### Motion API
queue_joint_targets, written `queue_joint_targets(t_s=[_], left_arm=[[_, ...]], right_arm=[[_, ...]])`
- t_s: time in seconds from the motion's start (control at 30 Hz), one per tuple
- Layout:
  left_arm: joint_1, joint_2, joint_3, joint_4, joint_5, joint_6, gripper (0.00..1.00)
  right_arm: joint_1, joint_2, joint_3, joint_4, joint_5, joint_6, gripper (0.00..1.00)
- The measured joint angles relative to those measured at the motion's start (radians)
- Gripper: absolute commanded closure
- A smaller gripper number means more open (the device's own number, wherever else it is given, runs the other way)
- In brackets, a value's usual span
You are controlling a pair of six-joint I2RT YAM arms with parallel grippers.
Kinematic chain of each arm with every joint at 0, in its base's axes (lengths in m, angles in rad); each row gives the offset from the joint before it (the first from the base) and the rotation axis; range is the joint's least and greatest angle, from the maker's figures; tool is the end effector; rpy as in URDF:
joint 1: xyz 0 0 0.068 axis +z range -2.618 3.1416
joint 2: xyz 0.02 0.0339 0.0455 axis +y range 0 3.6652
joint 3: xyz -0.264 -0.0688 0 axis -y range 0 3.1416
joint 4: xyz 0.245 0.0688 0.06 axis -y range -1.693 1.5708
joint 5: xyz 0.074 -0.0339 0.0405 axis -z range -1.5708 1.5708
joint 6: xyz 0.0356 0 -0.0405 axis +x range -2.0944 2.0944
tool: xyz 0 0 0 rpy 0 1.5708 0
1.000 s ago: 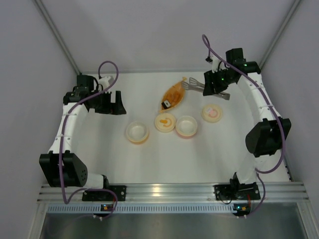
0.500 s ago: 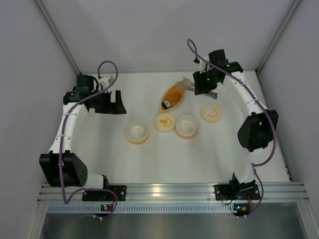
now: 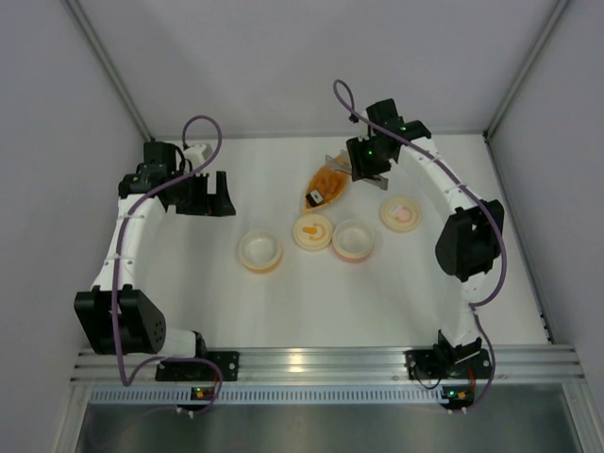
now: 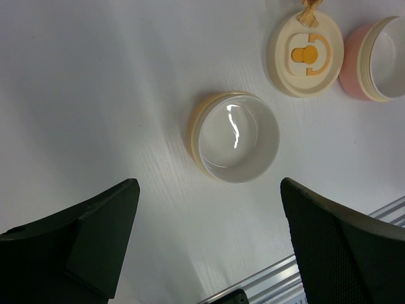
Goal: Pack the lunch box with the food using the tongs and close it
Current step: Pick up the fake food from the plate.
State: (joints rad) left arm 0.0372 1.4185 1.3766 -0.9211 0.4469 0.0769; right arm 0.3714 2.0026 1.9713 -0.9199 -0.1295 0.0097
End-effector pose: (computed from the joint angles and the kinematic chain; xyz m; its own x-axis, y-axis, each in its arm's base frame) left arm 0.2882 -0.0047 0.3370 -0.8015 0.0395 -0.5966 0.2755 0.9100 -0.3099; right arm 0.4090 0.1642 0.3166 -0.7627 -0.2867 -0.5797 -0.4224 0.8996 0.1108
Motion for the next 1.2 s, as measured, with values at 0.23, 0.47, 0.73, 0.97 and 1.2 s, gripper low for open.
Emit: queue_joint_targets(t_s=[0.23,0.47,0.73,0.97,1.2], left_arm=[[0.002,0.000,0.000,0.000,-0.015,0.000,0.02],[0.005,0.000,0.000,0.001,-0.021,0.000,0.02],[0.008,0.000,0.000,0.001,-0.023,0.000,0.02],[0.008,0.000,-0.006,0.002,-0.023,0.001,0.02],[0.009,0.000,-0.006,0.002,-0.024,0.001,0.02]], right_arm=[[0.013,0.010,-0.001,0.008,0.051,0.054,0.52],[0.015,0.017,-0.029,0.019,0.055,0.071,0.55],[0.023,0.021,-0.101,0.022,0.050,0.077,0.54],[0.031,0.021,-0.118,0.026,0.049,0.086,0.54],[0.033,0.031,-0.118,0.039,0.029,0.096,0.57]])
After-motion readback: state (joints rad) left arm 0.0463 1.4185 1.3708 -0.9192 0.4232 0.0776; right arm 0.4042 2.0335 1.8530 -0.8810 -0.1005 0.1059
